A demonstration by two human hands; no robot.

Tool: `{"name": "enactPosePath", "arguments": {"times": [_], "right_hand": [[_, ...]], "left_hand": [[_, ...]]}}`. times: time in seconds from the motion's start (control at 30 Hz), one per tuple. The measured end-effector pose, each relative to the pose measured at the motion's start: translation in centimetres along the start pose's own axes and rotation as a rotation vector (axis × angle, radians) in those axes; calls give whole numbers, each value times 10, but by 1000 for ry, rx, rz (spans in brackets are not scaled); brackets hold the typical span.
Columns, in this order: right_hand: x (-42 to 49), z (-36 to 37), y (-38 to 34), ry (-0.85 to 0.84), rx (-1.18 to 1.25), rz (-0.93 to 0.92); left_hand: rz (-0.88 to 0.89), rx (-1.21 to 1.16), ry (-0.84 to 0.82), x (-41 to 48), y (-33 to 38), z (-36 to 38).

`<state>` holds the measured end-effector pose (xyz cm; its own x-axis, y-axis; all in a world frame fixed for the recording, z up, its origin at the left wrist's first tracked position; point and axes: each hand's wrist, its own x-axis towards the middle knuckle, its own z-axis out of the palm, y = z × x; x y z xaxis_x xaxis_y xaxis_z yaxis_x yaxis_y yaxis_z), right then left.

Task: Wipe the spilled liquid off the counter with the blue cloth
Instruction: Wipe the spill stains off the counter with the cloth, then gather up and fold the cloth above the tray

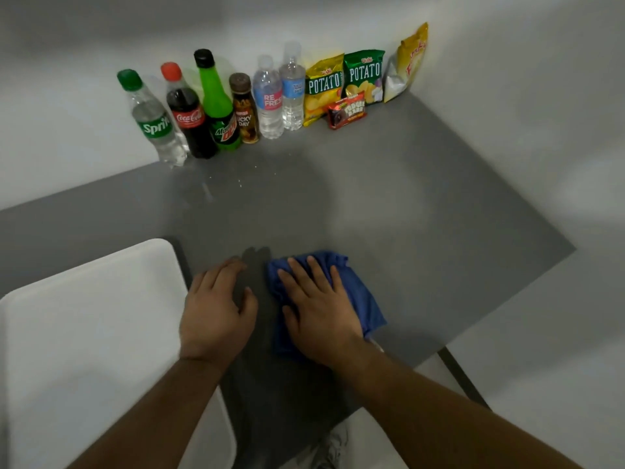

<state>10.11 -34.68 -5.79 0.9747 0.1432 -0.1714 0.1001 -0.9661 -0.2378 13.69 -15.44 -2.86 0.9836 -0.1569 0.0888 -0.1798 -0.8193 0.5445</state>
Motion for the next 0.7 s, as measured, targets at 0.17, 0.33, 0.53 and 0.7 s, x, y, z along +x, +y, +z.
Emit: {"name": "enactPosePath", "arguments": {"times": [0.17, 0.33, 0.53, 0.7], "right_hand": [[-26, 14, -49, -54, 60, -61], [-54, 20, -60, -63, 85, -130], [-47, 3, -39, 57, 461, -52], [-32, -3, -13, 142, 268, -13]], "left_hand": [[32, -3, -53, -7, -20, -14], [123, 3, -55, -17, -33, -12], [82, 53, -305, -20, -25, -17], [85, 202, -501, -6, -12, -20]]}}
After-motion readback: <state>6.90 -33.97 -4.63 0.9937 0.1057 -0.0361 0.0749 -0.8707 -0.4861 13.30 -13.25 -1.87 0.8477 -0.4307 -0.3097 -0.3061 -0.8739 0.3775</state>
